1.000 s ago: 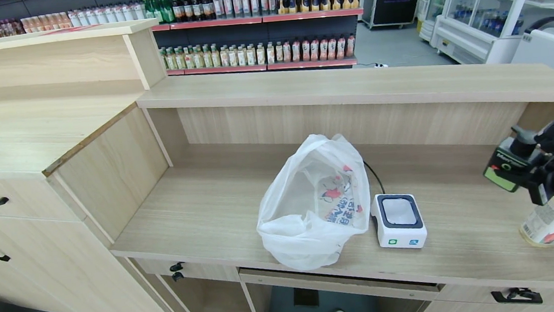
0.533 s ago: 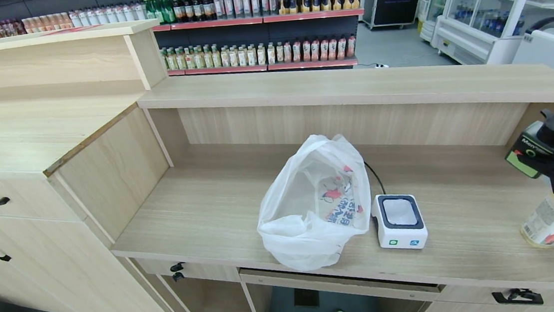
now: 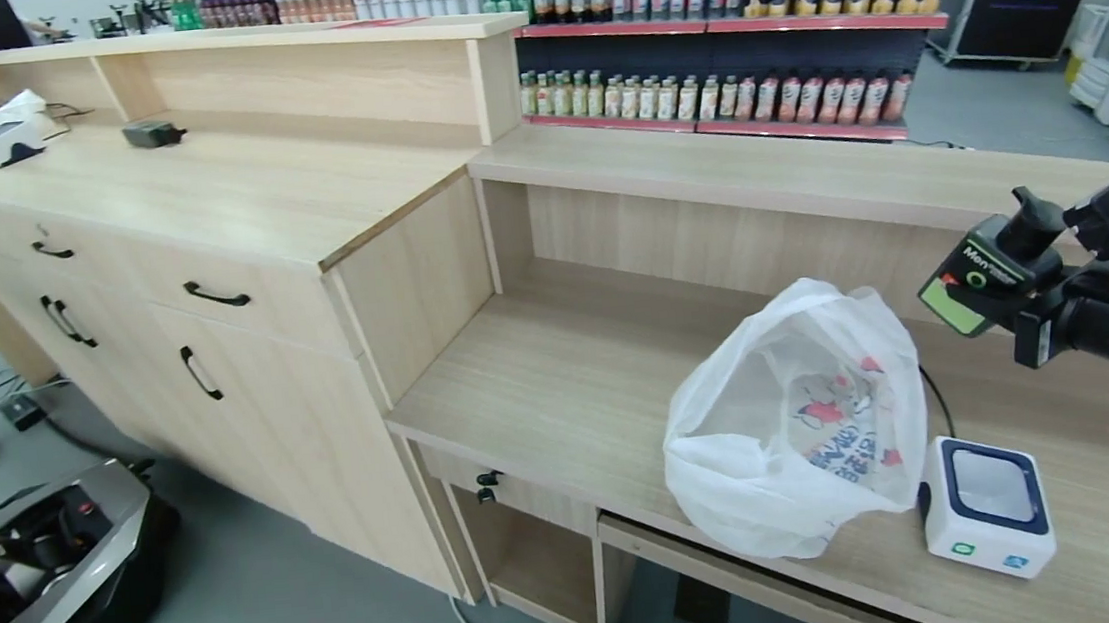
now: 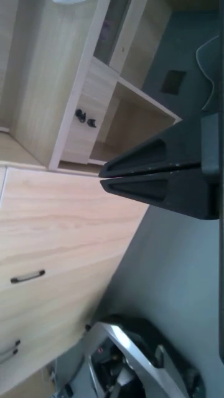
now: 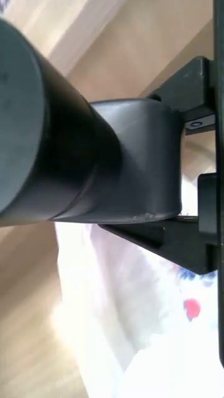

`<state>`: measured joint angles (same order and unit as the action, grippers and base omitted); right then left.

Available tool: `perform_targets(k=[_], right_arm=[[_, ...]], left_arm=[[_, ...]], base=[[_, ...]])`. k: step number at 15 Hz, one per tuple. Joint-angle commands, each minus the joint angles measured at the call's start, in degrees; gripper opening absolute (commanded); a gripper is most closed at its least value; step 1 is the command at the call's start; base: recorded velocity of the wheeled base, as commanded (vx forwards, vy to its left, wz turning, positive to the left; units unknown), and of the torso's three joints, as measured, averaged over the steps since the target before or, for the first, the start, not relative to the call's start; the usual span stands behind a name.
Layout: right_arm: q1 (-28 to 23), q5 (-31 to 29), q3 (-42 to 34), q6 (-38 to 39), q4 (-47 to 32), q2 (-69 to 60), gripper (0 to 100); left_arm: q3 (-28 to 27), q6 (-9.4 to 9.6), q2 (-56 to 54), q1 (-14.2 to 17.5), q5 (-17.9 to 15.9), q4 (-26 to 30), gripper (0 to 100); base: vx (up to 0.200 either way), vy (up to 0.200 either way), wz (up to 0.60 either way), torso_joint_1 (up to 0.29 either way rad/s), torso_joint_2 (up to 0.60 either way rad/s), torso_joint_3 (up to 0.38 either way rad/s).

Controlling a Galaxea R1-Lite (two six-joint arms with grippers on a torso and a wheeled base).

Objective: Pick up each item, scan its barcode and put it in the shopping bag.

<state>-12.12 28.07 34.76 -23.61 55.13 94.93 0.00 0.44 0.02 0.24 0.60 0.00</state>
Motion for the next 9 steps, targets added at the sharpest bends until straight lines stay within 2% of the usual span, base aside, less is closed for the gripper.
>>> perform_targets(k=[1,5,9], right_arm=[[1.0,0.4,0.0,0.1,-1.4,3.7,0],[0.4,0.9,1.1,0.1,-5.5,11.5,0],[-1.6,3.0,5.6,0.0,-4.9,19.2,0]], left_arm=[[0.0,0.0,0.0,0.0,0.0,0.0,0],[0.0,0.0,0.0,0.0,0.0,0.0,0],[0.0,0.0,0.0,0.0,0.0,0.0,0]], base=[[0.0,0.0,0.0,0.0,0.0,0.0],[0.0,0.0,0.0,0.0,0.0,0.0],[0.0,0.0,0.0,0.0,0.0,0.0]])
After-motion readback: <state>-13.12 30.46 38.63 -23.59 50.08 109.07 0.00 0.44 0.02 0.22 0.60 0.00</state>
